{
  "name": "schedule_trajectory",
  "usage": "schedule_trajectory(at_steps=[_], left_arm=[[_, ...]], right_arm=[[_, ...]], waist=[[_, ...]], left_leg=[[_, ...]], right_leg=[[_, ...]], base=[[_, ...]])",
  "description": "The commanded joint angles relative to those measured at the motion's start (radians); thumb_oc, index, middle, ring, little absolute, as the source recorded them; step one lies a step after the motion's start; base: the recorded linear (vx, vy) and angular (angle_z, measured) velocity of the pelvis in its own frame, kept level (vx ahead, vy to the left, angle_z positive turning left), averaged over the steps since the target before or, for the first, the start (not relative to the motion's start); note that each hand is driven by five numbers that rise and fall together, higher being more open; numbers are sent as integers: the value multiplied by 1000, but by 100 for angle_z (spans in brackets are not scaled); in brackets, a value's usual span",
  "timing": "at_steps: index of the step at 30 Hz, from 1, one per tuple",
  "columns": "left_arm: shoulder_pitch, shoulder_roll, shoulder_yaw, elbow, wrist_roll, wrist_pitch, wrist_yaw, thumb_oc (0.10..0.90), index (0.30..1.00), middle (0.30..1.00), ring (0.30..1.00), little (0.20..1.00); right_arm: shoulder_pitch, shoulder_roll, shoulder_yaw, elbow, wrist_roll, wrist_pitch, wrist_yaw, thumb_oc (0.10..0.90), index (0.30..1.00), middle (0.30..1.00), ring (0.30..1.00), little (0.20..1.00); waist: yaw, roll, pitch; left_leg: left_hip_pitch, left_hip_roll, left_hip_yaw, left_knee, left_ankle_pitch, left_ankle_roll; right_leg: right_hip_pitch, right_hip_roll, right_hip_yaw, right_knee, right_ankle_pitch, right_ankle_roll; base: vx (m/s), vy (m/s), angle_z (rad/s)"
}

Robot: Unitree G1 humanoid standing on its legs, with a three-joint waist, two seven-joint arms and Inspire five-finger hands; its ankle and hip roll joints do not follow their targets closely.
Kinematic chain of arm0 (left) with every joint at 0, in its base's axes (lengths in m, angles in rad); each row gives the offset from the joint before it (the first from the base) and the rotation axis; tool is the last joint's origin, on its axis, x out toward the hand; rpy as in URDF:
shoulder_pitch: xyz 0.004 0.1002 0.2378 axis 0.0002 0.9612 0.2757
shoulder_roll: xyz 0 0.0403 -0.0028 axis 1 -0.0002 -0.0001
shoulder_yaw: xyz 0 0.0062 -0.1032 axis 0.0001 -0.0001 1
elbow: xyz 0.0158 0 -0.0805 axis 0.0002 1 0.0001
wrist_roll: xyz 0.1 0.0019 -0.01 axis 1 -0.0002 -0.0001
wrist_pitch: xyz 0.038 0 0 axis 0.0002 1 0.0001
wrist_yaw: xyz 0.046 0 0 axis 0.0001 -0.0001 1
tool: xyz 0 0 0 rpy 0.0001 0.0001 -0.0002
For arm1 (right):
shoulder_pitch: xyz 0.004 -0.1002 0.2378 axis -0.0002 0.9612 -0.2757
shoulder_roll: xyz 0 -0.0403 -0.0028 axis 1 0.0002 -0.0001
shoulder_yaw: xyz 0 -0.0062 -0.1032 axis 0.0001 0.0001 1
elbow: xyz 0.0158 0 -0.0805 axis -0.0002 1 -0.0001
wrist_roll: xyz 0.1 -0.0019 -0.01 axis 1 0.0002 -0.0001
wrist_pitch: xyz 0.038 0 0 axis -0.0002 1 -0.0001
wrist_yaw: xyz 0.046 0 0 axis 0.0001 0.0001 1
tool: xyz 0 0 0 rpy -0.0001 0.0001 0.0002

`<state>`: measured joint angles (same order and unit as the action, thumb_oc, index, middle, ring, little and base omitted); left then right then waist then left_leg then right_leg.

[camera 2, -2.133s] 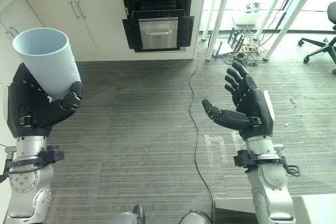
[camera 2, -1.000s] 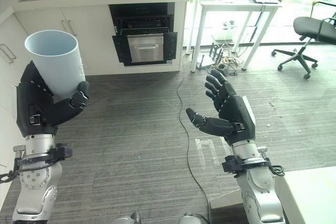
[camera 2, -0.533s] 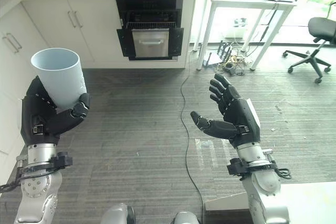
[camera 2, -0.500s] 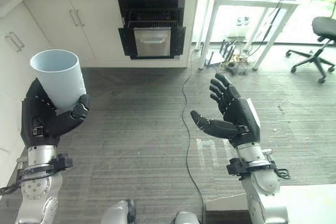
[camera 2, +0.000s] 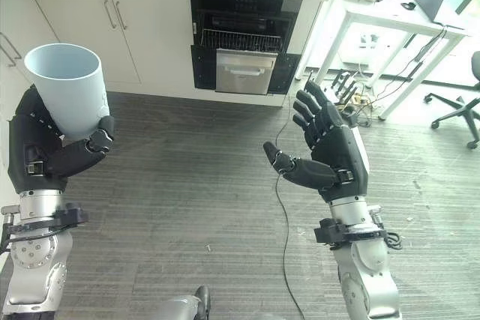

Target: Place the dishes in the dishwasher.

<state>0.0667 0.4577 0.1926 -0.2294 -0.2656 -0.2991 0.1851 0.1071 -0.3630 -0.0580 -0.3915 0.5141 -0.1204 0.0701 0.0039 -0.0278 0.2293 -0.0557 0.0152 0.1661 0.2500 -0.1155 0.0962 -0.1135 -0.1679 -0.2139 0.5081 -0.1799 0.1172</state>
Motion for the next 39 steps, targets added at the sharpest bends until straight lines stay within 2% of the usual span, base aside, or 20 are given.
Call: schedule_trajectory(at_steps=[1,2,5,9,12,13,14,15,16,17,18,19,21,22,24,27,29,32,38,39], left_arm=[[-92,66,16,-116,17,-79,-19,400,300,300,300,300],[-89,62,18,-121,24,-75,-20,400,300,300,300,300],[-82,59,9,-126,45,-75,-7,400,300,300,300,300],[-70,56,4,-123,30,-90,19,400,300,300,300,300],[-76,23,-12,-129,-6,-73,5,400,300,300,300,300],[-72,5,-18,-140,-74,-77,-36,400,300,300,300,300],[-61,-15,-22,-149,-129,-88,-57,400,300,300,300,300],[-54,-24,-23,-150,-153,-99,-67,400,300,300,300,300],[-36,-41,-23,-152,-192,-129,-80,400,300,300,300,300],[-33,-45,-24,-154,-199,-136,-84,400,300,300,300,300],[-30,-61,-32,-161,-204,-151,-99,400,300,300,300,300],[-20,-67,-32,-162,-204,-167,-113,400,300,300,300,300],[-7,-65,-30,-164,-214,-180,-123,400,300,300,300,300],[-6,-65,-30,-166,-207,-183,-121,400,300,300,300,300],[1,-64,-31,-167,-207,-207,-117,400,300,300,300,300],[20,-65,-22,-158,-214,-247,-114,400,300,300,300,300],[24,-59,-2,-139,-208,-279,-88,400,300,300,300,300],[11,-51,10,-136,-160,-267,-43,400,300,300,300,300],[-63,-25,18,-122,-102,-214,-54,400,300,300,300,300],[-83,-12,26,-124,-35,-216,4,400,300,300,300,300]], right_arm=[[-72,-61,-77,-30,46,-97,5,800,900,900,900,900],[-72,-60,-78,-35,52,-94,12,800,900,900,900,900],[-77,-42,-63,-46,41,-82,22,800,900,900,900,900],[-86,-56,-52,-41,48,-84,30,800,900,900,900,900],[-102,-76,-62,-37,41,-49,31,800,900,900,900,900],[-94,-90,-76,-41,49,-38,36,800,900,900,900,900],[-80,-99,-92,-41,63,-34,49,800,900,900,900,900],[-73,-101,-97,-40,68,-37,63,800,900,900,900,900],[-51,-108,-110,-42,68,-35,99,800,900,900,900,900],[-43,-109,-113,-41,64,-37,108,800,900,900,900,900],[-25,-111,-124,-44,61,-32,115,800,900,900,900,900],[-32,-112,-124,-32,52,-30,121,800,900,900,900,900],[-49,-112,-112,-18,28,-23,118,800,900,900,900,900],[-49,-111,-109,-15,24,-23,119,800,900,900,900,900],[-41,-116,-108,-19,21,-29,117,800,900,900,900,900],[-41,-133,-112,-12,36,-40,116,800,900,900,900,900],[-43,-144,-117,-4,46,-38,141,800,900,900,900,900],[-34,-143,-124,-15,58,-35,152,800,900,900,900,900],[-56,-97,-111,-41,46,-38,89,800,900,900,900,900],[-65,-71,-96,-38,26,-38,78,800,900,900,900,900]], waist=[[-30,10,-56],[-42,-5,-49],[-65,-6,-41],[-68,-15,-67],[-79,-8,-102],[-84,-5,-110],[-86,-2,-116],[-87,-2,-117],[-87,-13,-115],[-86,-19,-112],[-72,-35,-95],[-64,-33,-80],[-55,1,-62],[-50,11,-59],[-38,30,-61],[-30,42,-58],[-23,41,-64],[-15,35,-81],[28,-10,-105],[41,-21,-104]], left_leg=[[-71,14,-35,50,-73,-106],[-44,10,-18,50,-100,-105],[18,15,0,50,-146,-101],[66,23,16,50,-192,-92],[145,43,9,50,-226,-118],[164,60,11,50,-169,-139],[177,76,15,50,-84,-162],[187,82,19,50,-36,-171],[206,72,50,50,72,-185],[197,72,65,59,95,-187],[125,70,97,96,101,-178],[82,62,120,50,53,-155],[-22,114,119,50,4,-165],[-68,139,109,50,6,-179],[-155,197,78,50,68,-222],[-197,229,66,50,104,-243],[-186,227,72,50,67,-236],[-175,211,74,50,41,-220],[-157,123,49,50,-18,-162],[-150,76,18,50,-38,-130]], right_leg=[[-7,29,-50,-208,84,10],[-76,-13,-24,-208,131,33],[-207,-62,19,-208,189,54],[-185,-49,7,-208,168,58],[-147,-21,-19,-208,148,29],[-133,-1,-21,-208,134,5],[-118,19,-19,-208,113,-18],[-108,29,-15,-208,102,-30],[-76,41,3,-208,70,-56],[-62,41,4,-208,62,-61],[-24,39,1,-208,44,-68],[-9,44,11,-208,33,-56],[11,79,21,-208,15,-46],[21,88,21,-208,4,-43],[42,105,18,-208,-20,-50],[64,112,11,-208,-43,-59],[107,83,-2,-208,-72,-46],[131,60,-11,-208,-78,-25],[170,-32,-51,-208,-40,45],[198,-56,-65,-208,12,53]], base=[[240,-263,-31],[289,-279,-24],[318,-307,0],[318,-378,-13],[384,-389,-9],[411,-447,-25],[350,-423,-18],[378,-389,-36],[275,-264,-18],[282,-297,-22],[208,-123,-1],[210,-38,23],[163,151,14],[154,173,-15],[152,167,-5],[150,190,-16],[277,423,-42],[189,300,-19],[182,252,23],[318,420,52]])
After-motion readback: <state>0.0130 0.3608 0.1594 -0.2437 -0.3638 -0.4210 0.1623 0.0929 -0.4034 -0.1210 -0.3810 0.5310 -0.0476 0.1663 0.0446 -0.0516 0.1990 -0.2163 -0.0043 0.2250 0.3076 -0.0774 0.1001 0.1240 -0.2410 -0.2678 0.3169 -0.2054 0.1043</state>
